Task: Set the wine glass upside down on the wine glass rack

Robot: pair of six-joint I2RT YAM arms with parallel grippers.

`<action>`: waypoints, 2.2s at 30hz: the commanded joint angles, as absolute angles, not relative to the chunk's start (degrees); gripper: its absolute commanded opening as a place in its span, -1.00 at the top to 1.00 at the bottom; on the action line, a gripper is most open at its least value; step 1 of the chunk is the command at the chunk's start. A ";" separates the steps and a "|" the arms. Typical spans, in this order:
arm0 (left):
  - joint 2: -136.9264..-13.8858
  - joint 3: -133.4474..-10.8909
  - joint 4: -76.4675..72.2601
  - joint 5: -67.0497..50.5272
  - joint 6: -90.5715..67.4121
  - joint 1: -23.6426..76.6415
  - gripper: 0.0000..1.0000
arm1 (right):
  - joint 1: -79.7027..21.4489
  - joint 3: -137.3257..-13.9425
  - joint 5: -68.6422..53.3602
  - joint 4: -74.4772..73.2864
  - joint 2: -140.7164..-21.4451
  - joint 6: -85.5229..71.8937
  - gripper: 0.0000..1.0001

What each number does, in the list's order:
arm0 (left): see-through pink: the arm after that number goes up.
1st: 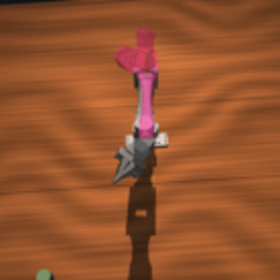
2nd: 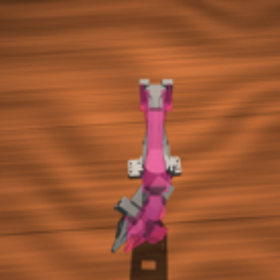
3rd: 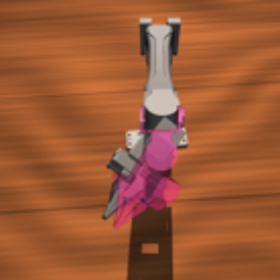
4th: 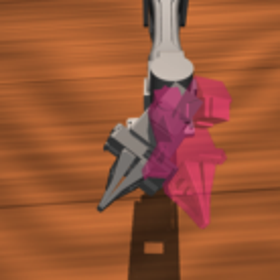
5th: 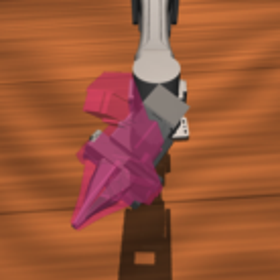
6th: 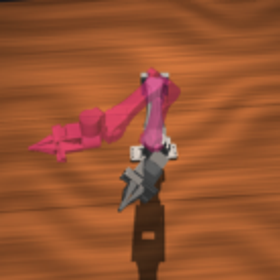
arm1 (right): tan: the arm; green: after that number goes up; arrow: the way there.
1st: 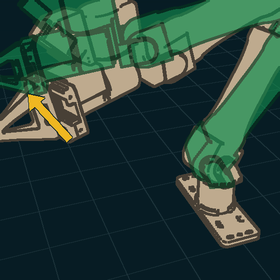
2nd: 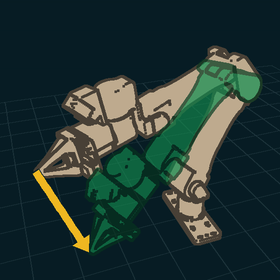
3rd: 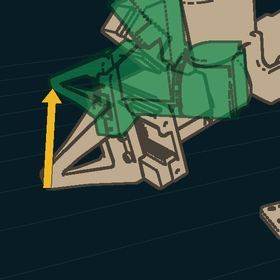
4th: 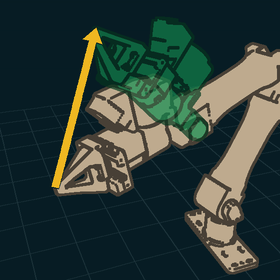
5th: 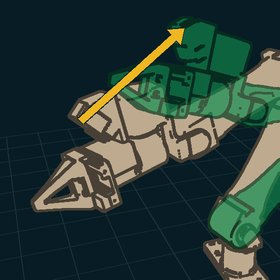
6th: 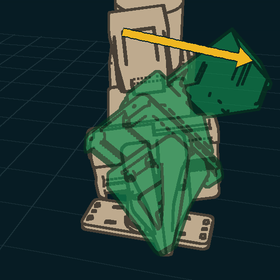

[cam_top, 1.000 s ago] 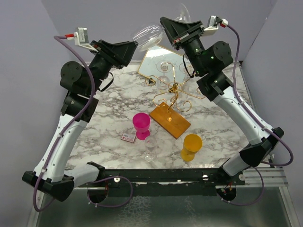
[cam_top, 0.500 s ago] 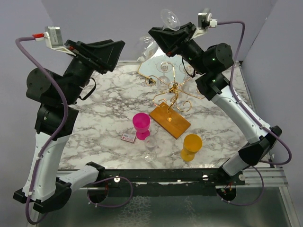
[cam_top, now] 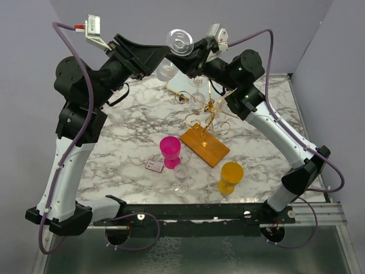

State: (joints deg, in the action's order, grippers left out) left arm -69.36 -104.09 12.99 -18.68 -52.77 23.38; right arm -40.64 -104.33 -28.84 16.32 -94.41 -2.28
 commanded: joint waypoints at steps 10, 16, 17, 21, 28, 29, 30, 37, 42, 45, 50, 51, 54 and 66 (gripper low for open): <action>-67.21 -100.71 12.41 -18.56 -58.12 23.50 0.00 | -43.41 -104.36 -33.85 19.21 -94.03 9.41 0.98; -67.07 -100.40 13.91 -18.13 -58.85 23.51 0.37 | -43.42 -103.40 -36.13 19.82 -94.14 12.00 0.98; -67.13 -100.38 13.96 -18.14 -59.02 23.47 0.41 | -43.42 -103.29 -36.76 19.95 -94.23 12.49 0.98; -67.32 -100.21 15.02 -18.27 -59.51 23.47 0.54 | -43.44 -102.99 -38.37 20.36 -94.56 13.66 0.98; -67.88 -100.11 15.28 -19.32 -59.87 23.48 1.00 | -43.86 -103.23 -38.27 20.52 -95.05 12.40 0.98; -67.76 -100.15 15.30 -18.82 -59.47 23.47 1.00 | -43.86 -103.08 -37.91 20.68 -94.95 11.84 0.97; -67.54 -100.30 15.43 -18.14 -58.98 23.47 1.00 | -43.86 -102.80 -37.43 21.01 -94.86 11.21 0.92; -67.32 -102.98 16.79 -11.70 -55.29 23.47 1.00 | -43.86 -95.99 -35.26 26.92 -91.48 7.71 0.32; -67.10 -104.03 16.82 -7.06 -52.83 23.49 1.00 | -43.86 -92.61 -33.07 26.51 -88.80 7.38 0.14; -66.38 -103.47 16.82 -4.12 -51.56 23.53 1.00 | -43.86 -89.79 -31.58 26.40 -86.42 7.08 0.12; -64.55 -100.90 16.79 0.06 -50.11 23.47 1.00 | -43.86 -83.47 -29.64 26.34 -81.59 4.23 0.12; -64.13 -100.24 16.94 0.75 -49.84 23.47 1.00 | -43.86 -82.10 -29.42 26.23 -80.54 3.73 0.12; -62.47 -97.54 17.42 2.52 -49.51 23.47 1.00 | -43.86 -78.54 -27.98 24.85 -76.93 1.92 0.12; -54.33 -79.36 19.34 -4.65 -55.09 23.50 1.00 | -43.86 -68.79 -16.35 13.93 -61.35 -5.80 0.17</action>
